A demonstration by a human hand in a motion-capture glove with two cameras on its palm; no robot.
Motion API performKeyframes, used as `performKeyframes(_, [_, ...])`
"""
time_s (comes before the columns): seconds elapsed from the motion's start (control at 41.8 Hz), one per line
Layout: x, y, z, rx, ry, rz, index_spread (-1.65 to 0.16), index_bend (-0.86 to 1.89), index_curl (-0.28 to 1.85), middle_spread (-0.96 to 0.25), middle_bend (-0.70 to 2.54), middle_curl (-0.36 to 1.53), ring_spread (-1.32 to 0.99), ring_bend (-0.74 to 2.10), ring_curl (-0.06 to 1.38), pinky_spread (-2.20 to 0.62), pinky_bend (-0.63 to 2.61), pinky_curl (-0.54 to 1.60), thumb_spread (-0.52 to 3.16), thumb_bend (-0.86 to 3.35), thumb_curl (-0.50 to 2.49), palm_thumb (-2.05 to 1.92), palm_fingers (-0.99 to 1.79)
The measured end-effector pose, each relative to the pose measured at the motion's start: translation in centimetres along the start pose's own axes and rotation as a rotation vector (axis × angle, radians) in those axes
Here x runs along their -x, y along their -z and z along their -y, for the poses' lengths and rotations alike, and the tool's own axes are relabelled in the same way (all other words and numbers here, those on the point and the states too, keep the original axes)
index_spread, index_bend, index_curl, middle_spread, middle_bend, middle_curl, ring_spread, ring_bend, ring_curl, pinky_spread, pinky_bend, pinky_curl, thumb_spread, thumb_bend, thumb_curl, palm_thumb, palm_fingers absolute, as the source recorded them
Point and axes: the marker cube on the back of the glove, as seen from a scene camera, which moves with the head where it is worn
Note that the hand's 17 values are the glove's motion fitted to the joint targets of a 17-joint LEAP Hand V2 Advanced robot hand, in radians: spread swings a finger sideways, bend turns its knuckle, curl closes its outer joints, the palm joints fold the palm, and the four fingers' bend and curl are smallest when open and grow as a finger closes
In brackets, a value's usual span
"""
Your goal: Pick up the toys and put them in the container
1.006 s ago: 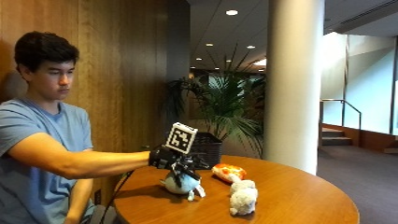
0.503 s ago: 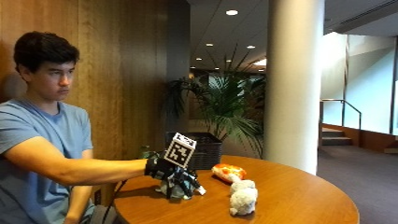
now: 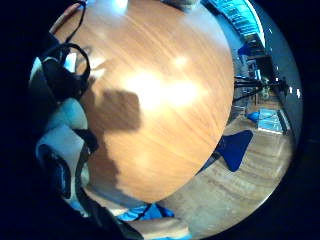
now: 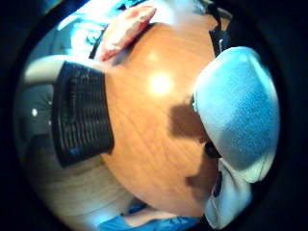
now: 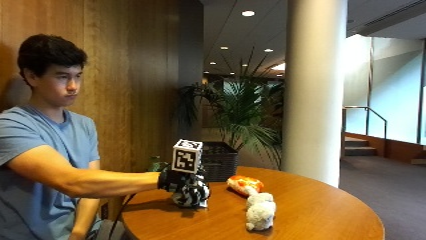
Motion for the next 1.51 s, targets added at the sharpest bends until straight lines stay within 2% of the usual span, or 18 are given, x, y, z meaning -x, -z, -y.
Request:
performKeyframes(0.096, [-0.2,2.0,0.6,-0.015,0.02,-0.021,-0.35,0.29,0.19,-0.24,0.39,0.28,-0.32,1.09,0.48,-0.38,1.28,0.34,1.17,0.3,0.57,0.72,0.82])
performKeyframes(0.239, [0.4,8.8,1.3,-0.062,0.056,-0.025,-0.35,0.3,0.22,-0.3,0.41,0.31,-0.36,1.08,0.49,-0.4,1.23,0.35,1.06,0.28,0.63,0.75,0.85])
performKeyframes(0.335, [1.1,13.6,1.5,-0.134,0.191,-0.176,-0.36,0.28,0.23,-0.33,0.4,0.32,-0.38,1.06,0.49,-0.41,1.21,0.35,1.0,0.27,0.66,0.76,0.86])
performKeyframes(0.431, [7.5,19.5,1.3,-0.236,0.105,-0.077,-0.36,0.27,0.24,-0.35,0.4,0.34,-0.4,1.06,0.5,-0.41,1.19,0.36,0.94,0.25,0.69,0.76,0.87])
performKeyframes(0.575, [13.6,26.8,1.0,-0.309,0.14,0.003,-0.36,0.26,0.26,-0.38,0.4,0.36,-0.41,1.03,0.49,-0.42,1.15,0.36,0.87,0.23,0.73,0.76,0.91])
performKeyframes(0.671, [17.3,29.3,0.6,-0.33,0.209,-0.04,-0.37,0.25,0.28,-0.39,0.4,0.38,-0.42,1.02,0.49,-0.42,1.12,0.36,0.83,0.22,0.76,0.76,0.94])
performKeyframes(0.718, [20.2,30.0,0.3,-0.324,0.211,0.017,-0.37,0.25,0.28,-0.39,0.4,0.39,-0.42,1.02,0.5,-0.42,1.11,0.36,0.82,0.21,0.77,0.76,0.95])
performKeyframes(0.79, [25.0,30.4,-0.3,-0.325,0.197,0.091,-0.37,0.25,0.3,-0.4,0.4,0.4,-0.42,1.01,0.5,-0.42,1.1,0.37,0.79,0.21,0.79,0.77,0.96])
performKeyframes(0.886, [29.4,29.4,-0.9,-0.343,0.231,0.02,-0.37,0.23,0.31,-0.41,0.38,0.42,-0.42,1.0,0.5,-0.43,1.08,0.37,0.77,0.2,0.81,0.77,0.97])
performKeyframes(0.934, [31.4,28.6,-1.3,-0.342,0.292,0.031,-0.37,0.24,0.32,-0.42,0.37,0.42,-0.42,1.0,0.5,-0.43,1.07,0.37,0.76,0.19,0.82,0.77,0.98])
performKeyframes(1.006, [30.8,27.5,-1.6,-0.329,0.405,0.059,-0.38,0.25,0.34,-0.42,0.36,0.43,-0.42,0.98,0.5,-0.43,1.05,0.37,0.74,0.18,0.84,0.77,1.01])
performKeyframes(1.078, [29.7,26.1,-1.4,-0.306,0.409,0.046,-0.38,0.24,0.35,-0.42,0.35,0.44,-0.42,0.97,0.5,-0.43,1.04,0.37,0.73,0.18,0.86,0.77,1.01])
performKeyframes(1.197, [32.0,23.2,-1.8,-0.255,0.416,0.029,-0.38,0.23,0.38,-0.43,0.34,0.47,-0.41,0.97,0.5,-0.43,1.0,0.37,0.7,0.16,0.88,0.78,1.03])
performKeyframes(1.341, [33.1,20.8,-2.4,-0.126,0.51,0.038,-0.38,0.16,0.39,-0.43,0.32,0.49,-0.4,0.98,0.51,-0.43,0.97,0.37,0.7,0.12,0.89,0.75,0.99])
performKeyframes(1.413, [32.9,19.8,-2.6,0.0,0.561,0.067,-0.36,0.02,0.34,-0.37,0.26,0.49,-0.35,0.99,0.51,-0.41,1.04,0.39,0.83,0.07,0.85,0.64,0.81])
performKeyframes(1.437, [32.8,19.5,-2.5,0.033,0.568,0.077,-0.36,0.07,0.35,-0.32,0.22,0.48,-0.31,0.92,0.5,-0.39,1.07,0.41,0.88,0.03,0.82,0.58,0.7])
performKeyframes(1.485, [32.5,19.3,-2.3,0.076,0.57,0.098,-0.35,0.09,0.36,-0.22,0.15,0.47,-0.25,0.87,0.51,-0.35,1.17,0.44,0.95,-0.04,0.76,0.47,0.47])
performKeyframes(1.509, [32.4,19.3,-2.2,0.085,0.569,0.106,-0.35,0.05,0.35,-0.17,0.1,0.45,-0.22,0.77,0.49,-0.32,1.27,0.47,0.96,-0.1,0.71,0.36,0.23])
